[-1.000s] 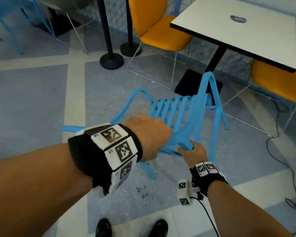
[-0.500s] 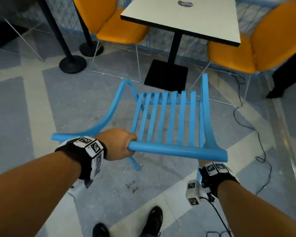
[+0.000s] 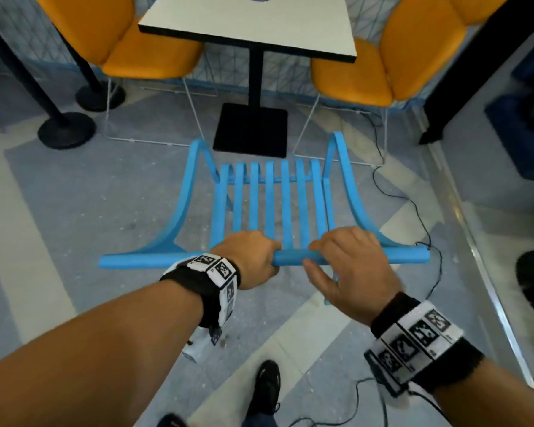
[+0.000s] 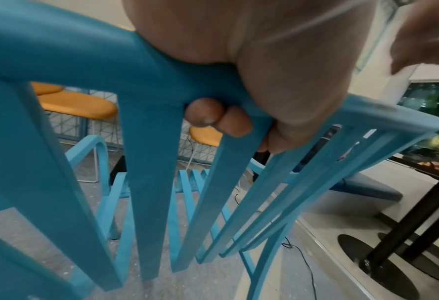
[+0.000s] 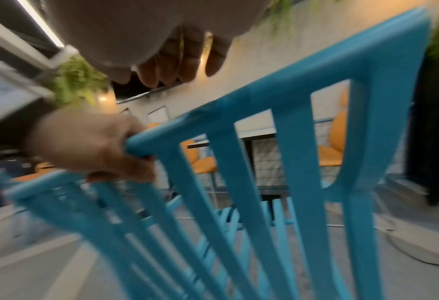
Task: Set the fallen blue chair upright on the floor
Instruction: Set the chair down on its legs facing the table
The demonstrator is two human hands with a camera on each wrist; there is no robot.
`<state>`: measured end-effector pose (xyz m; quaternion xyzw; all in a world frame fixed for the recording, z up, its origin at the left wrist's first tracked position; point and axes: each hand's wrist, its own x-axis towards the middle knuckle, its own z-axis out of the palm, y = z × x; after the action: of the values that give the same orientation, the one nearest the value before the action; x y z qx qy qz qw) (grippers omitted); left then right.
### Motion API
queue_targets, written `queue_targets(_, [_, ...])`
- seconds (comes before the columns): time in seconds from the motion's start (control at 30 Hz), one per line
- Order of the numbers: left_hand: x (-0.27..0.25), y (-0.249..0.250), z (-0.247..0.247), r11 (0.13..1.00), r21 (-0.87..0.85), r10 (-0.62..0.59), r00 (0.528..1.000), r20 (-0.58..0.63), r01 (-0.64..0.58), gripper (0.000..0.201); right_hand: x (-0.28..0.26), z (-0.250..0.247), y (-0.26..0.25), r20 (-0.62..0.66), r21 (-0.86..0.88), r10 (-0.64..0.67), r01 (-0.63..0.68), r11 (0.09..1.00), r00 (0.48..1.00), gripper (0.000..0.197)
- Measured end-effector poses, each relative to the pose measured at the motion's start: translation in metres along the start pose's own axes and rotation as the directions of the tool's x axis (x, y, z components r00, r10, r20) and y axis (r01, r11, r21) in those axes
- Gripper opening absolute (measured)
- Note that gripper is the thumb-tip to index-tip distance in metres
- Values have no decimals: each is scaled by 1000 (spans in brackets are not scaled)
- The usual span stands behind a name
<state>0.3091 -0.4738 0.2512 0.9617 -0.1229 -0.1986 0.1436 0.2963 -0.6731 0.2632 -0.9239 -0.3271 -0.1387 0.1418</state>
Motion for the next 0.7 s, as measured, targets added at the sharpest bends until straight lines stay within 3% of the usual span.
queue_targets(0.07, [10, 16, 5, 1000, 12, 16, 1000, 13, -17, 11, 5, -2, 30, 198, -142, 149, -122, 982, 969, 57])
queue_targets(0.13, [21, 31, 9, 998, 23, 51, 998, 26, -51, 13, 2, 6, 49, 367, -241, 237, -154, 958, 900, 86])
queue_targets(0.2, [30, 47, 13, 997, 39, 69, 997, 34, -70, 15, -2, 10, 62, 410, -266, 260, -158, 951, 874, 96])
queue_targets(0.5, [59, 78, 33, 990, 92, 95, 992, 79, -102, 15, -31, 18, 100, 439, -188, 323, -266, 945, 838, 112])
queue_targets(0.7, [59, 65, 35, 982, 86, 167, 985, 49, -171, 27, -30, 19, 97, 416, -212, 356, -292, 933, 837, 100])
